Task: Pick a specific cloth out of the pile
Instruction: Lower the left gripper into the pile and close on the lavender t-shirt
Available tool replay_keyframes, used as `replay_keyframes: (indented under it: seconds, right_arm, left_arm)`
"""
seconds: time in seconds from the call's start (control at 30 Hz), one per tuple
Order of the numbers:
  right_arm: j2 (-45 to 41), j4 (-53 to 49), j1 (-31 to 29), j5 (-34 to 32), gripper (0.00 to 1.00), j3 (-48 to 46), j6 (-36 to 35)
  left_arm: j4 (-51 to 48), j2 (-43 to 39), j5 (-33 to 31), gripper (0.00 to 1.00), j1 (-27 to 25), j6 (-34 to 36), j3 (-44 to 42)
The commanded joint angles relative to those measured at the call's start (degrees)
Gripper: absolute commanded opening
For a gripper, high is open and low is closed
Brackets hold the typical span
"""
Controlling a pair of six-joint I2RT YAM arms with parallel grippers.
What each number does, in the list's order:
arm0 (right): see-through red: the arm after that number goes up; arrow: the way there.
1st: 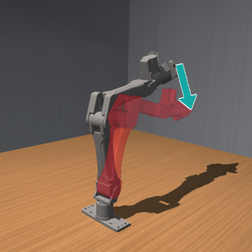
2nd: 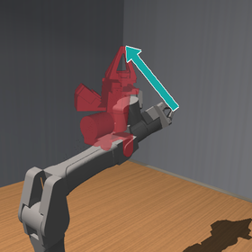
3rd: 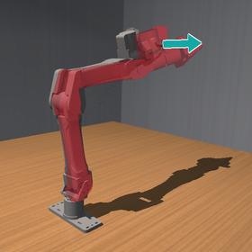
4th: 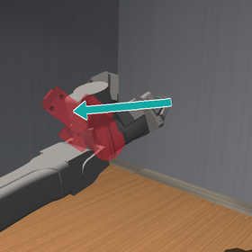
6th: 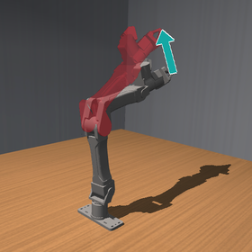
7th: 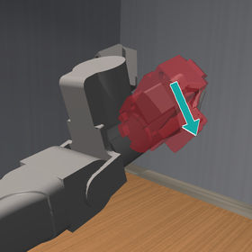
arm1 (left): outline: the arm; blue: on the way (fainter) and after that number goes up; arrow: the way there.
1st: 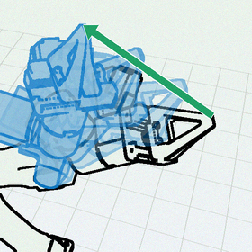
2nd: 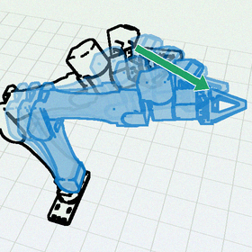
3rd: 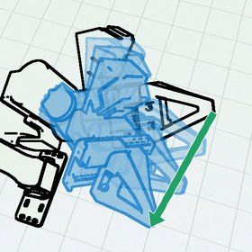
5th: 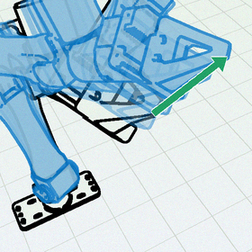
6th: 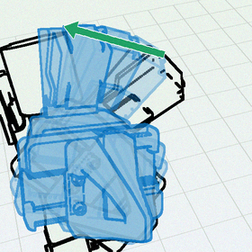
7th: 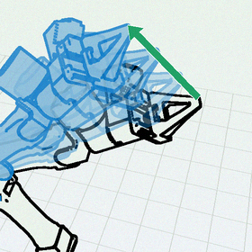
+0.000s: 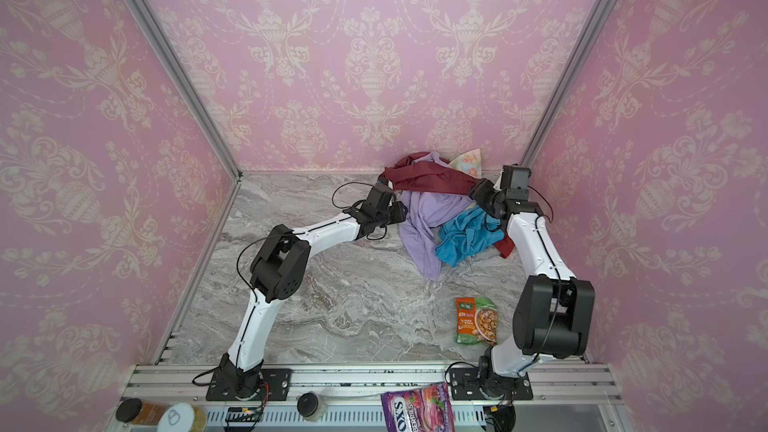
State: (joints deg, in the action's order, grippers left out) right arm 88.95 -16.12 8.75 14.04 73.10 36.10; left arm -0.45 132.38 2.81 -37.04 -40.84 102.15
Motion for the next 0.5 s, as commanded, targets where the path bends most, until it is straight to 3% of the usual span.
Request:
replay_keyframes:
  seconds: [0.0, 0.07, 0.23, 0.37, 0.47]
  right_arm:
    - [-1.93, 1.25, 0.51, 0.81, 0.61, -0.7, 0.95]
    - [-2.11, 1.31, 0.55, 0.73, 0.61, -0.81, 0.81]
    - [-2.24, 1.77, 0.56, 0.98, 0.61, -1.05, 0.99]
    - [-2.4, 2.0, 0.63, 1.16, 0.6, -0.73, 1.25]
    - [-2.71, 1.73, 0.58, 0.91, 0.6, -0.46, 0.98]
  left_arm:
    - [-0.68, 2.7, -1.49, 0.4, -0.32, -0.4, 3.89]
    - [-0.95, 4.11, -1.28, 0.3, -0.4, 0.38, 5.85]
    - [0.04, 7.5, 1.28, 0.23, -0.4, 2.17, 11.08]
    - [-2.1, 9.98, 2.19, 0.0, -0.47, 4.43, 16.25]
    - [-1.27, 8.95, 3.21, 0.0, -0.49, 4.65, 16.53]
